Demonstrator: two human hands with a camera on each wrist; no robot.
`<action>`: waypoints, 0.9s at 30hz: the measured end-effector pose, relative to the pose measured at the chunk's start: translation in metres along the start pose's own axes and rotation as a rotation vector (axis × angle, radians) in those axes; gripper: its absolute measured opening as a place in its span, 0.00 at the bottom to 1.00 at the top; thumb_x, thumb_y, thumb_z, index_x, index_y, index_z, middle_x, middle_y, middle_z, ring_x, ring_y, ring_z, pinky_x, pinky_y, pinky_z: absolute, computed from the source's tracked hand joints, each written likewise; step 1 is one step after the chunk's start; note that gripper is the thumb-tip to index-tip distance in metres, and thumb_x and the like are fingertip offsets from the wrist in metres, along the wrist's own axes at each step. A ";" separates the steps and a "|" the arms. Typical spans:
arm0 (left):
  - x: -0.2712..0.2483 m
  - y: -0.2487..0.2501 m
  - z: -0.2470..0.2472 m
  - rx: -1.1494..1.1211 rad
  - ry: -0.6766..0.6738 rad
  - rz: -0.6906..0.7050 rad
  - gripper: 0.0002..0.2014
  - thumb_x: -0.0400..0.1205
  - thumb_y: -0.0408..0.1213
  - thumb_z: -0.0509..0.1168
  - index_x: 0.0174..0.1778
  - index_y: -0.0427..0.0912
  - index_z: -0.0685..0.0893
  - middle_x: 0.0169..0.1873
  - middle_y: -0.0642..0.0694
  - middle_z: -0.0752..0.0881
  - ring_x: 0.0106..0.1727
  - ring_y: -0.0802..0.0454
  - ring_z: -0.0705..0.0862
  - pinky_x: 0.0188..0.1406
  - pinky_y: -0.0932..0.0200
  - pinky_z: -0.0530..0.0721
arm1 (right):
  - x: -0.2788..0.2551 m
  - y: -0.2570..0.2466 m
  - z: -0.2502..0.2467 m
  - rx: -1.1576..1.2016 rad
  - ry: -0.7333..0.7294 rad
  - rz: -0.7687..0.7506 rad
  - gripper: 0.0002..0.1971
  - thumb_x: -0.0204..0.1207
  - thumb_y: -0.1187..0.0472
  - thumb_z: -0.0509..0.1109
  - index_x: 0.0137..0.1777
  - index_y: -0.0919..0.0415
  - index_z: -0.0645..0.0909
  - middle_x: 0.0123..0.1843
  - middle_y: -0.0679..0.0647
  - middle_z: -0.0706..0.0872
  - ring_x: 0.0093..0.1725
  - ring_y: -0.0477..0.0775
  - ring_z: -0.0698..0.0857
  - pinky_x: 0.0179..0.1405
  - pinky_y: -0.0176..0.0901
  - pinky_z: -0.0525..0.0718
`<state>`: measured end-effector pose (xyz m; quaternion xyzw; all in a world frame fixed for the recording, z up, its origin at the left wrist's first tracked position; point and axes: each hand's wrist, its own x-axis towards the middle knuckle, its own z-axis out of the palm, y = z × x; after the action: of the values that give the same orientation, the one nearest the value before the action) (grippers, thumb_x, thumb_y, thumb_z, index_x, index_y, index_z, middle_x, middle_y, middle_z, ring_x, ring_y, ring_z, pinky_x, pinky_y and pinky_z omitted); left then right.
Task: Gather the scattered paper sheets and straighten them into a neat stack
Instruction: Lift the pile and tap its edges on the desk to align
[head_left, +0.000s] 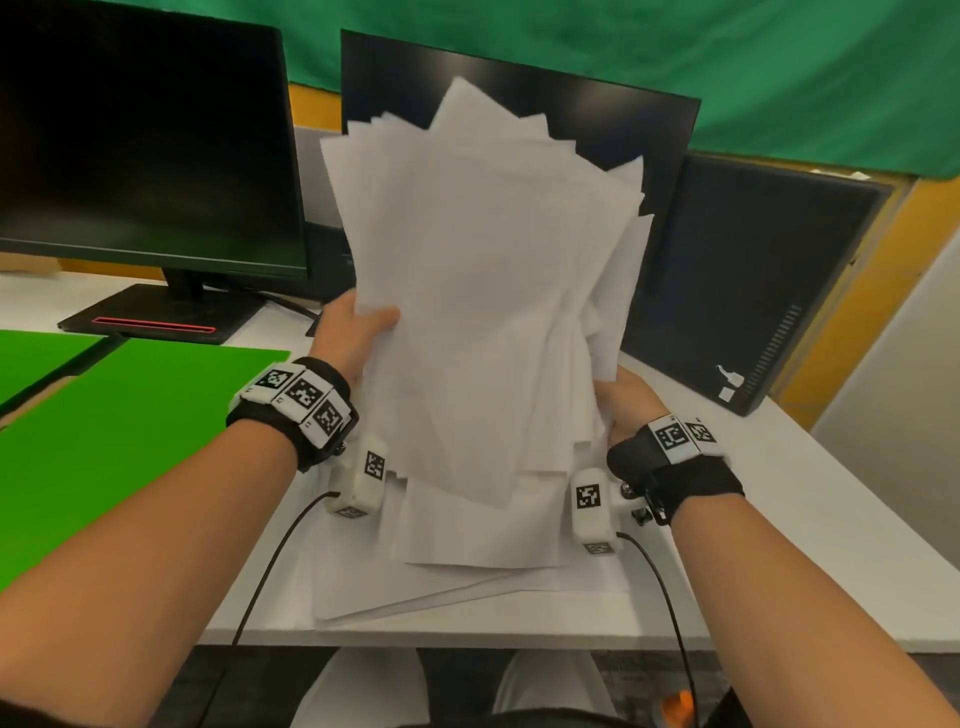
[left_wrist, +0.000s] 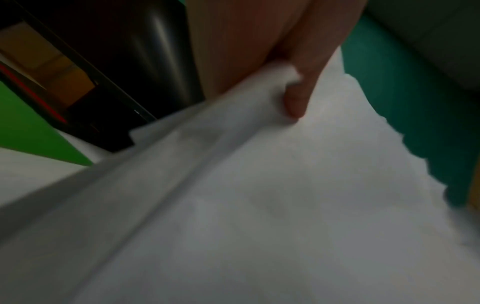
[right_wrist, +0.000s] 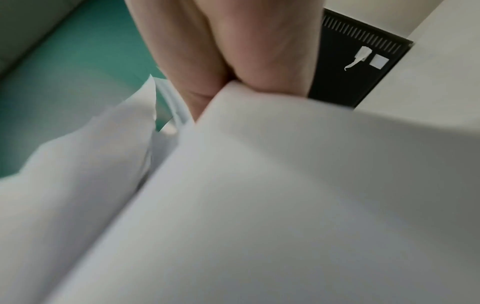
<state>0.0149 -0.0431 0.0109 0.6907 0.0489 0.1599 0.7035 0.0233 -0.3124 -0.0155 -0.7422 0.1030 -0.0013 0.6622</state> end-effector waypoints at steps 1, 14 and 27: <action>0.002 0.006 -0.002 -0.010 0.035 0.052 0.18 0.81 0.29 0.63 0.67 0.37 0.79 0.51 0.47 0.85 0.51 0.49 0.83 0.49 0.59 0.82 | 0.002 0.003 -0.001 0.040 -0.025 0.011 0.19 0.77 0.64 0.67 0.68 0.65 0.76 0.65 0.66 0.83 0.63 0.68 0.82 0.68 0.60 0.78; 0.007 0.017 -0.012 -0.195 -0.245 -0.060 0.19 0.81 0.24 0.60 0.68 0.38 0.78 0.55 0.40 0.89 0.51 0.45 0.88 0.60 0.45 0.85 | -0.037 -0.007 -0.009 -0.482 0.024 -0.033 0.23 0.82 0.65 0.61 0.75 0.68 0.65 0.73 0.59 0.73 0.71 0.60 0.74 0.56 0.32 0.67; -0.005 -0.026 -0.019 0.110 -0.332 -0.357 0.24 0.79 0.28 0.65 0.73 0.40 0.75 0.58 0.38 0.86 0.58 0.36 0.84 0.67 0.36 0.78 | 0.004 0.023 -0.018 0.400 -0.177 -0.078 0.08 0.76 0.67 0.68 0.54 0.57 0.81 0.39 0.53 0.93 0.40 0.54 0.92 0.35 0.43 0.89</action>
<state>0.0085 -0.0264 -0.0165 0.7252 0.0625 -0.0856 0.6803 0.0210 -0.3330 -0.0365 -0.5969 0.0135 0.0178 0.8020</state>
